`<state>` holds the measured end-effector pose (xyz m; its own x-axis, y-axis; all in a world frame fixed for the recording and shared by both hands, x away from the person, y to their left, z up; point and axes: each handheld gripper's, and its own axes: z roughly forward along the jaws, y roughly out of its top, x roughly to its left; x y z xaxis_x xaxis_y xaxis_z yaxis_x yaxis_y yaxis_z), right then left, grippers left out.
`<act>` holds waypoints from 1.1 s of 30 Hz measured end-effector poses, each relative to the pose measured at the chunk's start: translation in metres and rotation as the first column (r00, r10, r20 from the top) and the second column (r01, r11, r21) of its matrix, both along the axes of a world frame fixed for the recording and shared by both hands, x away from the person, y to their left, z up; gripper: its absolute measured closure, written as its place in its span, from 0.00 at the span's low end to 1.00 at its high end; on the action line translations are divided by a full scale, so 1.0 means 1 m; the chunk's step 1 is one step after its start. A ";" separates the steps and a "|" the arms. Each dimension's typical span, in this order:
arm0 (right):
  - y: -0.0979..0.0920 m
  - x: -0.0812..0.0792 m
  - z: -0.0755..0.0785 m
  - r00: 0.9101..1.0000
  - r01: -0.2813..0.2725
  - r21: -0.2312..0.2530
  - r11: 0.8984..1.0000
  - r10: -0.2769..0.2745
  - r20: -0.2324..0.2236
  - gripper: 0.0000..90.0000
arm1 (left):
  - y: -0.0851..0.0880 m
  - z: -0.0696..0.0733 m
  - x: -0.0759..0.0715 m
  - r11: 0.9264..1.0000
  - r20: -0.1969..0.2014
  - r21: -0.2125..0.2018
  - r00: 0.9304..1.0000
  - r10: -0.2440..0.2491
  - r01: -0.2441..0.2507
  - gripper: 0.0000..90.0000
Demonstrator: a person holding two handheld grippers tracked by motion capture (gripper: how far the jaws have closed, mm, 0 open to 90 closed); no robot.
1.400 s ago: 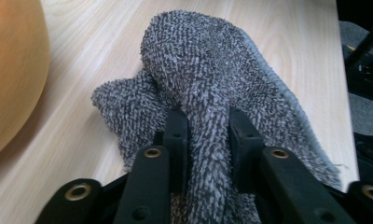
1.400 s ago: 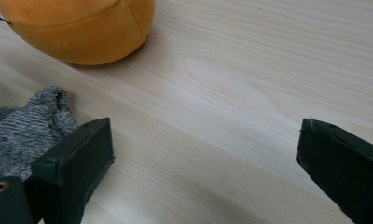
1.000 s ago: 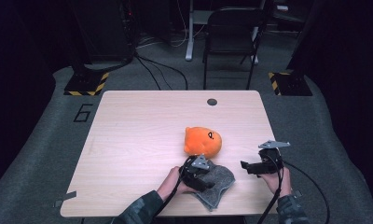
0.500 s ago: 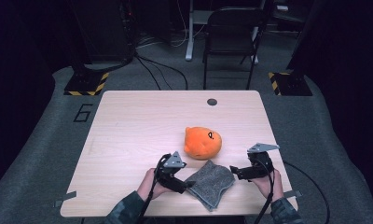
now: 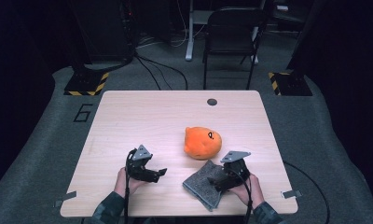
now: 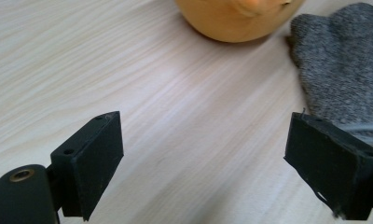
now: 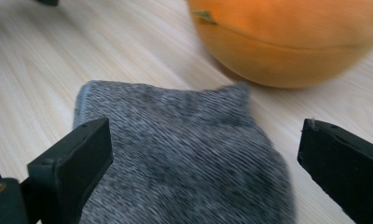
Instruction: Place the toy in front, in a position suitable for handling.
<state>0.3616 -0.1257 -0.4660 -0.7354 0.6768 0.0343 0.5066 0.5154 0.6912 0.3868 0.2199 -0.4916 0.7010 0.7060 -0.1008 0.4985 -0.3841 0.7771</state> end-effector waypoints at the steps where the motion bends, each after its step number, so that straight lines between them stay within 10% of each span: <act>1: 0.005 0.000 -0.001 1.000 -0.009 -0.008 1.000 0.009 -0.004 0.02 | 0.000 -0.001 0.001 1.000 -0.001 0.006 1.000 0.002 -0.002 0.13; 12: 0.023 0.002 -0.040 0.996 -0.061 -0.162 0.985 0.050 -0.072 0.21 | 0.002 -0.011 0.007 0.999 -0.030 0.037 1.000 -0.002 0.004 0.14; 23: 0.016 -0.003 -0.035 0.991 -0.112 -0.149 0.982 0.099 -0.091 0.80 | 0.008 -0.017 0.012 0.999 -0.049 0.032 0.999 0.024 -0.023 0.16; 33: -0.004 -0.001 -0.025 0.994 -0.057 -0.127 0.990 0.045 -0.098 0.85 | 0.011 -0.019 0.015 0.999 -0.037 0.019 0.998 0.046 -0.045 0.16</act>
